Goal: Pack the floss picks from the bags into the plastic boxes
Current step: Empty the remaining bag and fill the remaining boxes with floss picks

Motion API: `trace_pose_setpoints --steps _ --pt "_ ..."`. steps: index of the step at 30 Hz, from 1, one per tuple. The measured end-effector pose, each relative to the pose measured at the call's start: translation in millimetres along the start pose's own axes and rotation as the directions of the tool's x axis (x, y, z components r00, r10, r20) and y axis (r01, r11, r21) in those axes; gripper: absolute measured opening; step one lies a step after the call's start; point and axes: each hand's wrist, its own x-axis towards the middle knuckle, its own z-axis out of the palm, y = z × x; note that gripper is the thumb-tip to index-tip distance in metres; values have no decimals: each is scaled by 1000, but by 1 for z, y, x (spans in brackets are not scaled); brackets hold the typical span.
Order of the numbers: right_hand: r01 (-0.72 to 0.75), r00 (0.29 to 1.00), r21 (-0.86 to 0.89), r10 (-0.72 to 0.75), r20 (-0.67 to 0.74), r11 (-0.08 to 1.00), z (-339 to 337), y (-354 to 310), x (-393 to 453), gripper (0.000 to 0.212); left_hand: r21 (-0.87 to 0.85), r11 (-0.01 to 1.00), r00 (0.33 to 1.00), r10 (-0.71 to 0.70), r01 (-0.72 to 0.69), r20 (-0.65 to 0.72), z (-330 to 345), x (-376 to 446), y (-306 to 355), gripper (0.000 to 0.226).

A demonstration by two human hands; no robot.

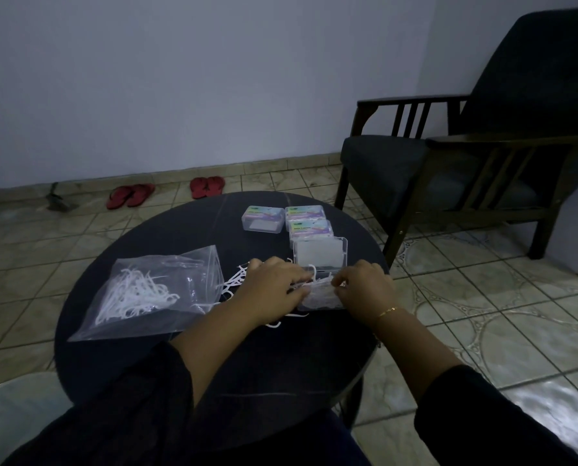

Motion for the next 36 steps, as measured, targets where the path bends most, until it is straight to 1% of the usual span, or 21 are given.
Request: trace_pose_setpoints --steps 3,6,8,10,12,14,16,19,22,24,26,29,33,36 --pt "22 999 29 -21 -33 999 2 1 -1 27 99 994 998 35 -40 53 -1 5 9 36" --pt "45 999 -1 -45 -21 999 2 1 -2 34 84 996 988 27 -40 150 3 8 14 42" --pt "44 998 -23 -45 -47 999 3 1 -4 33 46 998 992 28 -34 124 6 6 15 44" --pt "31 994 -41 -35 -100 999 5 2 -4 29 -9 1000 999 8 -8 36 7 3 13 43" --pt "44 990 -39 -49 -129 998 5 3 -4 28 -54 998 997 -46 43 -62 8 -2 8 39" --pt "94 990 -30 -97 -99 995 3 2 -4 31 -49 992 986 -119 114 -121 7 -6 0 36" --pt "142 988 -53 -145 -53 988 1 0 -3 32 -17 984 980 -176 176 -89 6 -8 -6 43" --pt "153 987 -95 -158 -38 984 1 -4 -1 31 29 979 979 -203 202 6 4 -10 -10 52" --pt "142 988 -90 -147 -44 986 1 -8 2 33 79 979 982 -190 187 21 4 -8 -10 45" --pt "161 985 -78 -165 -49 984 1 -9 3 37 98 981 985 -171 170 -1 3 -5 -9 38" --pt "191 981 -102 -193 -8 976 1 -9 3 42 76 985 987 -157 158 -19 2 -4 -8 36" --pt "197 980 -156 -194 38 968 -1 -7 4 41 31 988 988 -154 154 5 -1 -2 -3 37" --pt "157 986 -160 -163 -23 974 -3 -5 5 43 -72 979 982 -187 188 19 -2 3 1 34" --pt "125 991 -140 -131 -34 982 0 -2 5 38 -66 978 980 -198 199 27 -2 7 1 34"
